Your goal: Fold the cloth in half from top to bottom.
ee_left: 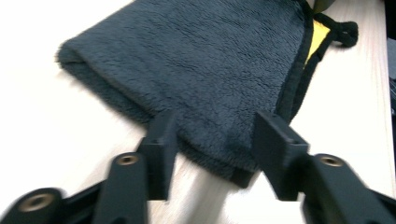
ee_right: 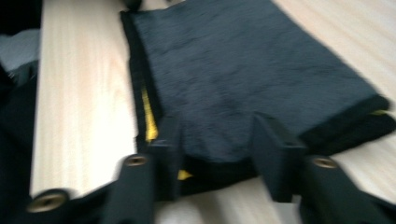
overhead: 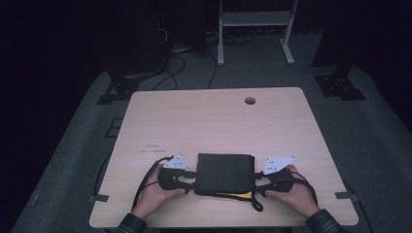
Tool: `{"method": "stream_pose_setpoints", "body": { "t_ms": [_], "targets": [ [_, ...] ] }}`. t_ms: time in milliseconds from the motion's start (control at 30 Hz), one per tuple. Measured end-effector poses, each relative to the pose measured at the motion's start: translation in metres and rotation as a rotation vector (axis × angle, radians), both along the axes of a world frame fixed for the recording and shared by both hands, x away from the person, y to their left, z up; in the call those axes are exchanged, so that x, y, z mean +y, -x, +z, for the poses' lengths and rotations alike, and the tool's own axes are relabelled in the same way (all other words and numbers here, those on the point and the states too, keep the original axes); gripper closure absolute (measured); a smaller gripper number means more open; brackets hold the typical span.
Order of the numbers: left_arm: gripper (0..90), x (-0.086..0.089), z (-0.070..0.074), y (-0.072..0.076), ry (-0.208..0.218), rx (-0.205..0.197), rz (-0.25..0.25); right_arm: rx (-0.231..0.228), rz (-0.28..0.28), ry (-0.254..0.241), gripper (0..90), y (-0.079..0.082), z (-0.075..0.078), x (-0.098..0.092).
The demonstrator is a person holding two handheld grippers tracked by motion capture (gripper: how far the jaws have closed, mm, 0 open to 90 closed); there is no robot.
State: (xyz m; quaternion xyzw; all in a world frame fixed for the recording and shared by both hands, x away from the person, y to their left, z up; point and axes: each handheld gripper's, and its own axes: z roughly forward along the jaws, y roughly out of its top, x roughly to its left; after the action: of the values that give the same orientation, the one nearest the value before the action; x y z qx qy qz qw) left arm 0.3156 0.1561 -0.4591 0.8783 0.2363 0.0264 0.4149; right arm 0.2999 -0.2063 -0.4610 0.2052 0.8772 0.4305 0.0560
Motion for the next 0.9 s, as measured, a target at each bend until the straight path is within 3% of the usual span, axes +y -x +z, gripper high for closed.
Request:
{"method": "stream_pose_setpoints", "body": {
  "t_ms": [133, 400, 667, 800, 900],
  "targets": [
    [36.2, 0.013, 0.001, 0.003, 0.005, -0.037, 0.057, -0.022, -0.073, -0.007, 38.6, -0.003, 0.001, -0.012],
    [20.7, 0.041, 0.004, 0.007, -0.02, -0.093, 0.171, -0.039, -0.189, -0.019, 26.8, -0.004, 0.003, -0.04],
    [13.2, 0.069, -0.001, 0.016, -0.107, -0.115, 0.258, -0.048, -0.31, 0.029, 20.4, -0.001, 0.0, -0.074],
    [9.8, 0.08, -0.006, 0.02, -0.176, -0.125, 0.298, -0.032, -0.359, 0.059, 17.7, 0.002, -0.005, -0.09],
    [8.9, 0.088, -0.01, 0.022, -0.192, -0.113, 0.322, -0.017, -0.397, 0.085, 17.0, 0.005, -0.009, -0.1]
  ]
}}
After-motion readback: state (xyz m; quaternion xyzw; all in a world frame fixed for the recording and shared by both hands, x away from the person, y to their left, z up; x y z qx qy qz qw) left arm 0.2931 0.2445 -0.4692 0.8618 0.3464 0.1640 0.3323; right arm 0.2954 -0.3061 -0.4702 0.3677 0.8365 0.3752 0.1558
